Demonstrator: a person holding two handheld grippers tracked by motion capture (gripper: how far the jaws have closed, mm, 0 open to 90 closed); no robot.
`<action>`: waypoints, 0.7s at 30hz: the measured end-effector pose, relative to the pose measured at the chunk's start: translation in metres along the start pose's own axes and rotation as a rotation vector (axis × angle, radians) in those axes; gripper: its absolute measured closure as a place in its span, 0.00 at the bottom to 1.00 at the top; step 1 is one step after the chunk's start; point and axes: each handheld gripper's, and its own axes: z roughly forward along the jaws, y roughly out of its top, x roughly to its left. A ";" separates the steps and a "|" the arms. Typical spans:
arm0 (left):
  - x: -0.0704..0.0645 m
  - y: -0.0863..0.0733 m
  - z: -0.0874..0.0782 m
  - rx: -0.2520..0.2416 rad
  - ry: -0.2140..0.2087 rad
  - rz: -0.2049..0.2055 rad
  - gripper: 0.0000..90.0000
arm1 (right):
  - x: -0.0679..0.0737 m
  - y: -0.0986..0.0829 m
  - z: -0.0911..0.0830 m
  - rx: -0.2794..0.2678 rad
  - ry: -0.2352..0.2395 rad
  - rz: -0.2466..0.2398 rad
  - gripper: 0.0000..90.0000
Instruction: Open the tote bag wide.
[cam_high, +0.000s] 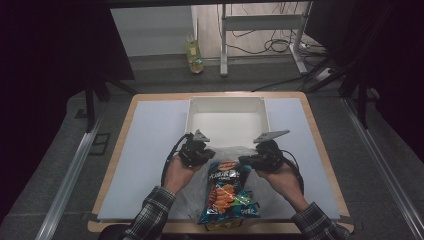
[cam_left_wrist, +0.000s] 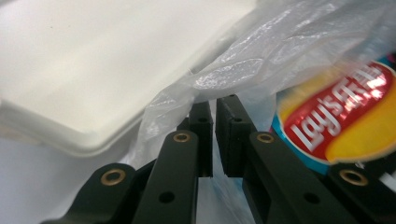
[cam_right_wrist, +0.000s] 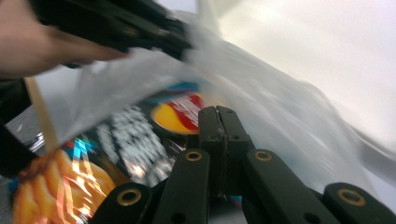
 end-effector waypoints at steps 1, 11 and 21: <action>0.001 0.001 0.002 0.004 -0.003 0.001 0.94 | 0.003 0.003 0.003 0.003 0.008 -0.009 0.99; -0.013 0.004 -0.010 -0.076 -0.185 0.006 0.94 | -0.004 0.009 0.032 0.086 -0.103 -0.069 0.99; -0.008 -0.006 0.017 0.071 0.007 0.074 0.94 | -0.027 -0.002 0.038 0.133 -0.207 -0.079 0.99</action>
